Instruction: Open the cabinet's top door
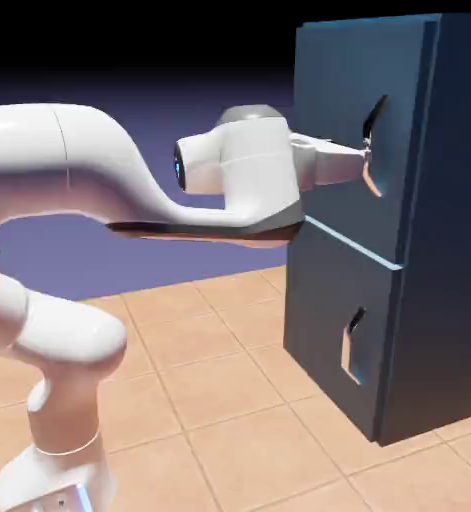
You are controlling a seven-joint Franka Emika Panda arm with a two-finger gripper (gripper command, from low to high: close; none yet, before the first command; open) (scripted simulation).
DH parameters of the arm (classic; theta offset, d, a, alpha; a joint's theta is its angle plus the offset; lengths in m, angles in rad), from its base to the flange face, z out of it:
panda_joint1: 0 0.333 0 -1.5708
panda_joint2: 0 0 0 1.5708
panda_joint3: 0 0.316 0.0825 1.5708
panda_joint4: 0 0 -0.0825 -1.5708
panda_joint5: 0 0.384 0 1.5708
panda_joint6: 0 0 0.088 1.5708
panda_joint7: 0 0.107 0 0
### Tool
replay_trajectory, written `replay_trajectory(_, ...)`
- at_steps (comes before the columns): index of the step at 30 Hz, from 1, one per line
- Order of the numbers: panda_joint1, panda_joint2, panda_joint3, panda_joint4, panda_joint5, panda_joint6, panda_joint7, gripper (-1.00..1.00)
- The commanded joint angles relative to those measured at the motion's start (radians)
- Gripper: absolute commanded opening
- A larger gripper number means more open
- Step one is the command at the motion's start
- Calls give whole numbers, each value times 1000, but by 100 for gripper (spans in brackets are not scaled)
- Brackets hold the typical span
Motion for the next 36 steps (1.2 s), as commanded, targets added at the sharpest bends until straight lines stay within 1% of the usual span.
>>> replay_trajectory(1, 36, 18, -24, 25, -10, -7, 7, 0)
replay_trajectory(3, 108, 53, -73, 74, -31, -22, 21, 0)
replay_trajectory(4, 108, 53, -73, 74, -31, -22, 21, -100)
replay_trajectory(5, 108, 53, -73, 74, -31, -22, 21, -100)
replay_trajectory(12, -145, 11, 158, -106, 156, -152, -44, -100)
replay_trajectory(17, -301, -60, 339, -240, 340, -271, -122, -100)
replay_trajectory(21, -387, -133, 484, -334, 506, -385, -188, -100)
replay_trajectory(29, -448, -250, 774, -448, 844, -657, -284, -100)
replay_trajectory(36, -447, -260, 1027, -447, 1106, -918, -310, -100)
